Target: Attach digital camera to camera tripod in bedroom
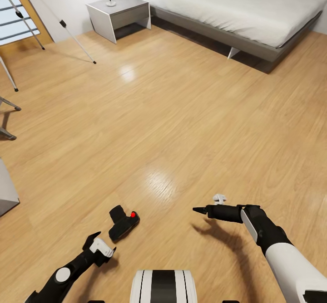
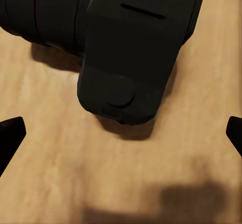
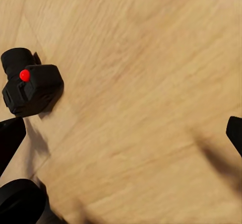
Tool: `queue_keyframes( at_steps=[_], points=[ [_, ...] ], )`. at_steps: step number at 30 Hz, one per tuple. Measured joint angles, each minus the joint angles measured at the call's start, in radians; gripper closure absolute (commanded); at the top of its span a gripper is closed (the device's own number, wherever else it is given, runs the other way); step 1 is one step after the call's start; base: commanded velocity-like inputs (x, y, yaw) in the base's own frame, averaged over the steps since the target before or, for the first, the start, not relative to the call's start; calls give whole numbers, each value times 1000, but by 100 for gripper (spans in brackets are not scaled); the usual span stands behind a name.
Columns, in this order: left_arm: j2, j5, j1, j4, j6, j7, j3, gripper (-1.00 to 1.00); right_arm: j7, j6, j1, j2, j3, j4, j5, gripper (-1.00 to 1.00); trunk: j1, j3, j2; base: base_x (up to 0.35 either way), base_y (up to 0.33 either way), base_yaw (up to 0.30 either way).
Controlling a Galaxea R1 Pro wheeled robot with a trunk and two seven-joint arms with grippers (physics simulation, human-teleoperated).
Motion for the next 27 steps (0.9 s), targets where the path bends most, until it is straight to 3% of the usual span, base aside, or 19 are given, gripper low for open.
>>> queue_keyframes(
  at_steps=[27],
  points=[
    [1,-38,-9,48,15,6,0,-100,-5,0,0,-1,-1,5,0,-100,0,0,0,0,0,0]
  ],
)
